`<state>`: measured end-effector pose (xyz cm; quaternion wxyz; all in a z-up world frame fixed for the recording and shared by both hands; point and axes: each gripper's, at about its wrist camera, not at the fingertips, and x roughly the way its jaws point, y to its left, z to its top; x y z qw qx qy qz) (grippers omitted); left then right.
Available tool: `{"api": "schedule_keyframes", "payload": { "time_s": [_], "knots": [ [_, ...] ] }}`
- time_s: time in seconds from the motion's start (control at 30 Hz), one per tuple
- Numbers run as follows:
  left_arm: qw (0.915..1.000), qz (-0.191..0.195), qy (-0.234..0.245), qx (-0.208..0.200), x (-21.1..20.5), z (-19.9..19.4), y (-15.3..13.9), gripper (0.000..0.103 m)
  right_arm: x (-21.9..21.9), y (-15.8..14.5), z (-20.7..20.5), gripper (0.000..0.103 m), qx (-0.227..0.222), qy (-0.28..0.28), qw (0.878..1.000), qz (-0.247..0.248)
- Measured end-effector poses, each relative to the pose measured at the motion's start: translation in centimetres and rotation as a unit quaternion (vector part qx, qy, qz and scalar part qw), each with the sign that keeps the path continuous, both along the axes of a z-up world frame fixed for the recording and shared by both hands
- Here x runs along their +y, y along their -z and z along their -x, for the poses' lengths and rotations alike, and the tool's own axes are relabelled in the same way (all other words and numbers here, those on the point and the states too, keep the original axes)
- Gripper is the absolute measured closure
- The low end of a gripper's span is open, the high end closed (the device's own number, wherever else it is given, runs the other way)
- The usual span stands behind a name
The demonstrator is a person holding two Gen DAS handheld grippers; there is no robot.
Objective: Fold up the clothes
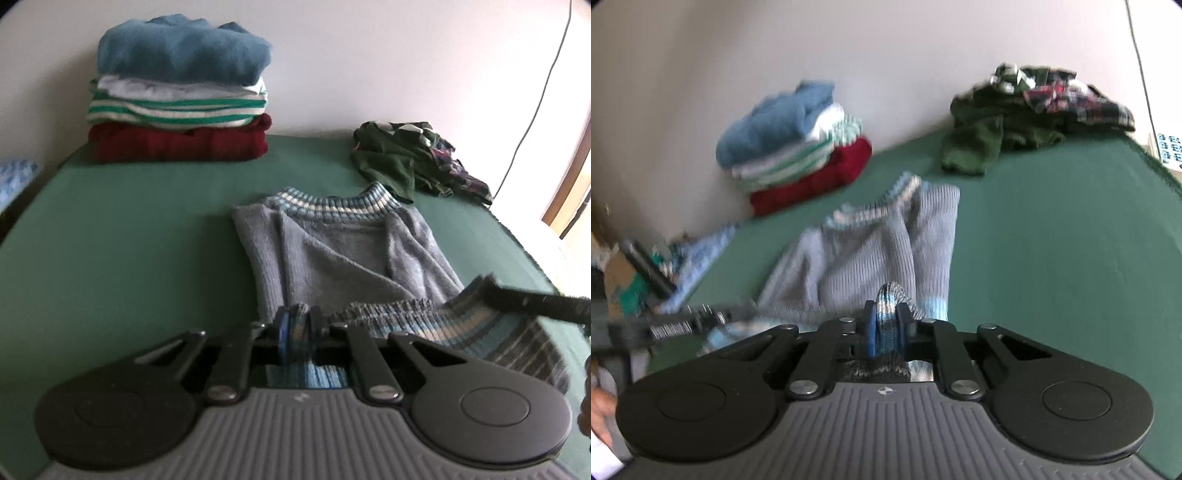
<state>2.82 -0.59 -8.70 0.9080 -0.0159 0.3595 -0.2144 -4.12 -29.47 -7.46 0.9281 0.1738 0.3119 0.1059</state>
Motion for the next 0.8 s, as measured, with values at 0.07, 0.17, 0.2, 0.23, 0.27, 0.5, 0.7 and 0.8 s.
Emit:
{"api": "schedule_keyframes", "payload": {
  "time_s": [0.07, 0.17, 0.2, 0.23, 0.27, 0.5, 0.7, 0.8],
  "knots": [
    [1.0000, -0.007, -0.002, 0.002, -0.2, -0.6, 0.3, 0.095, -0.1, -0.3, 0.0, 0.091, -0.008, 0.005, 1.000, 0.006],
    [0.9998, -0.017, -0.004, 0.006, -0.5, -1.5, 0.8, 0.096, -0.2, -0.8, 0.0, 0.090, -0.020, 0.013, 1.000, 0.015],
    [0.9998, -0.017, -0.005, 0.006, -0.3, -1.6, 0.8, 0.094, -0.2, -1.0, 0.0, 0.083, -0.025, 0.015, 0.999, 0.018],
    [0.9998, -0.015, -0.008, 0.005, 0.0, -1.4, 0.6, 0.090, -0.2, -1.2, 0.0, 0.071, -0.029, 0.018, 0.999, 0.021],
    [0.9998, -0.010, -0.014, 0.005, 0.6, -1.3, 0.4, 0.081, -0.2, -1.3, 0.0, 0.064, -0.033, 0.020, 0.999, 0.024],
    [0.9978, 0.031, -0.040, -0.043, 3.9, 1.6, -4.9, 0.090, 0.6, -3.4, 2.4, 0.062, -0.065, -0.037, 0.997, 0.025],
    [0.9988, 0.037, 0.030, 0.011, 0.3, 4.6, -3.3, 0.086, 4.2, -1.1, 2.5, 0.063, -0.019, -0.099, 0.991, 0.084],
    [0.9990, 0.007, 0.031, 0.030, -1.9, 4.9, -0.9, 0.079, 4.1, 0.2, 1.6, 0.068, -0.002, -0.076, 0.994, 0.072]
  ]
}}
